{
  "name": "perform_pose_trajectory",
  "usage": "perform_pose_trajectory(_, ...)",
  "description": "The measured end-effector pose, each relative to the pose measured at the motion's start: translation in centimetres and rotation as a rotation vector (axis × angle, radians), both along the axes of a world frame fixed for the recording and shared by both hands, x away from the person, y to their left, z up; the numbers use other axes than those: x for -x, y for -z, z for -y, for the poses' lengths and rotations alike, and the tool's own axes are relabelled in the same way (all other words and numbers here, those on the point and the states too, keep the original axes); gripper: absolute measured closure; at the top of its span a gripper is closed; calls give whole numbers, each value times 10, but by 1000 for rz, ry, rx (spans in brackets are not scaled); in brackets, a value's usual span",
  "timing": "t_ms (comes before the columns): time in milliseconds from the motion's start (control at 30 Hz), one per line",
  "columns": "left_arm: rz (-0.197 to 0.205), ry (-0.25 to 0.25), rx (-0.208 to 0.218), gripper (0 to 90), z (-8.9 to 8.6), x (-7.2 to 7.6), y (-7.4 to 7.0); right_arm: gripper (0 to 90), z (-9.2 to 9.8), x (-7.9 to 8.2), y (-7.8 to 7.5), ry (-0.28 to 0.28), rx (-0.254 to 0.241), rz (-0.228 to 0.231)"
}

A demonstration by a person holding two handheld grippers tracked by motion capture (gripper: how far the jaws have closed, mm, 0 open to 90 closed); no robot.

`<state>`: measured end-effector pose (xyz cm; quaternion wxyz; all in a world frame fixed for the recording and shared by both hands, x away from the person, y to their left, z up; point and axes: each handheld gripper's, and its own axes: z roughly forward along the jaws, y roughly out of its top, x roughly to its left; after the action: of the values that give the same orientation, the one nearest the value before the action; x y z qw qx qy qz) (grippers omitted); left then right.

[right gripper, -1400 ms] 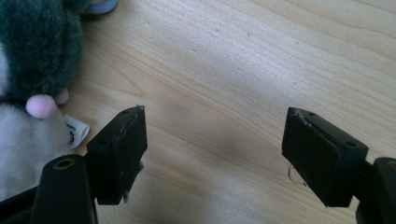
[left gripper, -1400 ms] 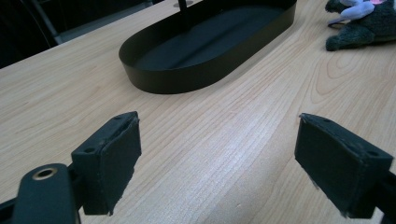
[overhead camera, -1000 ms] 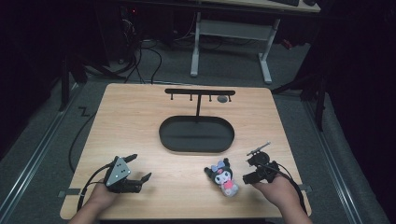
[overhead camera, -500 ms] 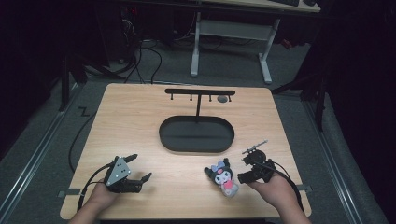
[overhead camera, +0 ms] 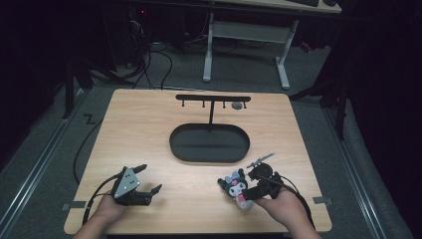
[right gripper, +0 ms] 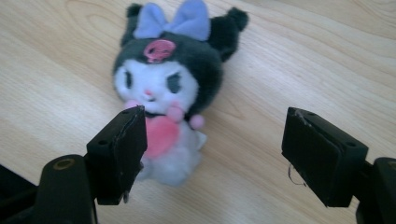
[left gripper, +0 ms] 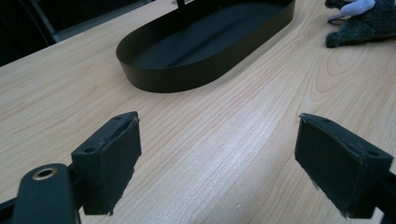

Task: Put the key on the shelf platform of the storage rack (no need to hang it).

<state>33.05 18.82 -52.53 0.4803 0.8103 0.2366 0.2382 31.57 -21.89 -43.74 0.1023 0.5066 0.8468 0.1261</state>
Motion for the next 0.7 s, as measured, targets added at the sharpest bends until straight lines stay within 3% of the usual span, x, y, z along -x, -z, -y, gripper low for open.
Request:
perform_pose_trajectory(367, -4, 1, 9, 154, -1, -1, 0, 224, -17, 9, 9, -49, -24, -5)
perform_pose_trajectory(700, -7, 5, -5, 154, 2, -2, 0, 220, -20, 17, 25, -30, -30, -33)
